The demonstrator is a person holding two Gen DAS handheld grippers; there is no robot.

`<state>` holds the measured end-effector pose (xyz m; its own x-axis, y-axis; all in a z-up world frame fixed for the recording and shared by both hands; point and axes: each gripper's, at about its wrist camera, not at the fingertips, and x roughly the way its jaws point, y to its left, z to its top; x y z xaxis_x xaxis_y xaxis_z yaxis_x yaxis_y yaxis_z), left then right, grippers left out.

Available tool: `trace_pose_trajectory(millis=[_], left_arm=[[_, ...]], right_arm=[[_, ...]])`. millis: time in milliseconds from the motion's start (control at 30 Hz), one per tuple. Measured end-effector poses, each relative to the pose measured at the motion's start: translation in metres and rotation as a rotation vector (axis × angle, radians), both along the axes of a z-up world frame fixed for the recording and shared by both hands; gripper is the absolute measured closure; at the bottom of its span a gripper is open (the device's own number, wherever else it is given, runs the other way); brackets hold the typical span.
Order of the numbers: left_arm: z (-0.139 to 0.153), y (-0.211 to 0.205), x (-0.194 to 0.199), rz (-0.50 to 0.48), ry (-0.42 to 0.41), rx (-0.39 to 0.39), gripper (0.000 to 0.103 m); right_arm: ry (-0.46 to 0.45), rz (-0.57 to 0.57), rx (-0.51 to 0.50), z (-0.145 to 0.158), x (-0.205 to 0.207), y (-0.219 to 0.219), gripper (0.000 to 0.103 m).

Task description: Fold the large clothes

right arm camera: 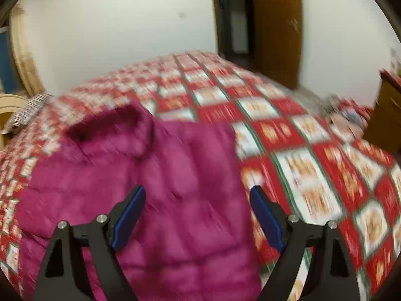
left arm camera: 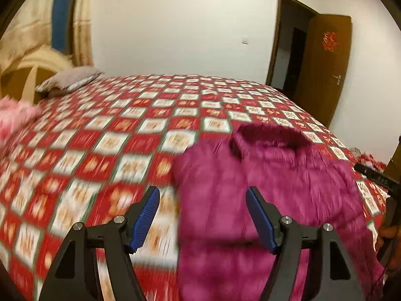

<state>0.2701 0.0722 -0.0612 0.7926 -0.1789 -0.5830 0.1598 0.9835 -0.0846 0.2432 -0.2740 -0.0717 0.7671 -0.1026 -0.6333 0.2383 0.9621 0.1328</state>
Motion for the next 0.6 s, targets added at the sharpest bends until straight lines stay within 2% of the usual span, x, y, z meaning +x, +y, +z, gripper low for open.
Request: trace_pose_trajectory(millis=[67,167,200,233,300,333,433,500,533,600], left_arm=[[0.004,-0.017,0.040,-0.004,0.007,0.016,0.031],[-0.004,-0.036,0.102,0.018,0.100,-0.021,0.031],[-0.009,-0.043,0.116,0.021,0.121,-0.022,0.031],[-0.015,-0.053,0.130,0.025,0.142,-0.017,0.031],[-0.032,-0.072,0.151,0.033,0.189,0.012,0.031],[-0.041,-0.081,0.159,0.025,0.210,0.020,0.031],[-0.065,-0.097,0.173,0.054,0.260,0.064,0.031],[-0.077,-0.097,0.172,0.091,0.253,0.109,0.031],[-0.082,-0.094,0.170,0.112,0.241,0.126,0.031],[-0.092,-0.084,0.166,0.121,0.230,0.104,0.032]], right_arm=[[-0.015,0.051,0.040,0.010,0.033,0.007,0.015],[0.047,0.070,0.015,0.004,0.088,0.015,0.019],[0.075,0.077,0.003,-0.003,0.107,0.019,0.030],[0.098,0.082,-0.001,-0.009,0.116,0.022,0.047],[0.148,0.095,-0.006,-0.025,0.136,0.025,0.055],[0.171,0.096,-0.019,-0.033,0.142,0.027,0.055],[0.224,0.097,-0.071,-0.054,0.137,0.017,0.056],[0.266,0.090,-0.098,-0.071,0.129,0.007,0.057],[0.274,0.087,-0.088,-0.076,0.127,0.000,0.059],[0.247,0.086,-0.028,-0.080,0.116,-0.017,0.059]])
